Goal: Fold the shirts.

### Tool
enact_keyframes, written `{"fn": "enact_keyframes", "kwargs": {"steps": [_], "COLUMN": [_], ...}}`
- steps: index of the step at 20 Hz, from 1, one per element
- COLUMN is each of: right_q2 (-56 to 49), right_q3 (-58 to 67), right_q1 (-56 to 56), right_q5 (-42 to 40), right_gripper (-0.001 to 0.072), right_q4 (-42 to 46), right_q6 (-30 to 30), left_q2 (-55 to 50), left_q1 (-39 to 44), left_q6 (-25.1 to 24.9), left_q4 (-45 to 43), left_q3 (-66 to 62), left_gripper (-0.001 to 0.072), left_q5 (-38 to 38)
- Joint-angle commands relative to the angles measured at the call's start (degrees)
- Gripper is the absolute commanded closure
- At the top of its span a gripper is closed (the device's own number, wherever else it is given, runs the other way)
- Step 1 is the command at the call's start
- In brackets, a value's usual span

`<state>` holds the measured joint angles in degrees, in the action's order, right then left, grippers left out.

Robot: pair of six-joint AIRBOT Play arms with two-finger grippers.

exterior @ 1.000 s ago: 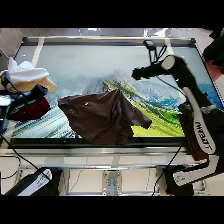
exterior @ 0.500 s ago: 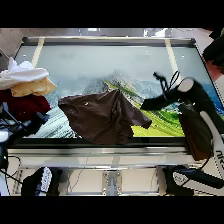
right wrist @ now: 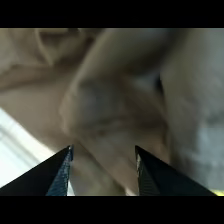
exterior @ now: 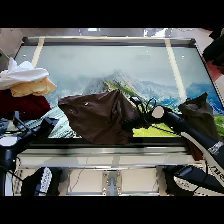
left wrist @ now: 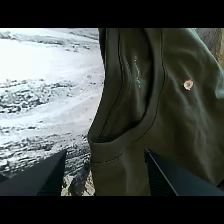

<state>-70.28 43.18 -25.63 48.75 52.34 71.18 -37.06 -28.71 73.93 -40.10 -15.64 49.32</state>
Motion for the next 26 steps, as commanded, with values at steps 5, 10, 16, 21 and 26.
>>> {"fn": "enact_keyframes", "kwargs": {"steps": [5,10,16,21,26], "right_q2": [-3.19,-5.9,-7.48,-7.45,-7.48], "right_q3": [-0.68,-0.68,0.85,2.67,2.64], "right_q1": [-2.97,-2.97,-2.97,-2.97,-2.97], "right_q5": [-0.11,-2.56,-10.23,-9.97,-11.43], "right_gripper": [0.0083,0.0084,0.0094,0.0095,0.0208], "right_q4": [-8.79,-10.95,-15.02,-14.91,-14.82], "right_q6": [4.81,4.85,4.81,4.81,4.81], "left_q2": [-8.87,-13.75,-19.04,-20.2,-20.37], "left_q1": [7.39,11.56,19.43,24.02,25.11], "left_q6": [-1.33,-1.36,-8.63,-8.83,-8.81], "left_q4": [1.92,5.05,14.1,14.45,14.51], "left_q3": [0.31,0.17,0.02,-0.07,-0.07], "left_gripper": [0.0145,0.0145,0.0146,0.0147,0.0265], "left_q5": [-6.99,-14.6,-17.27,-16.92,-13.94]}}
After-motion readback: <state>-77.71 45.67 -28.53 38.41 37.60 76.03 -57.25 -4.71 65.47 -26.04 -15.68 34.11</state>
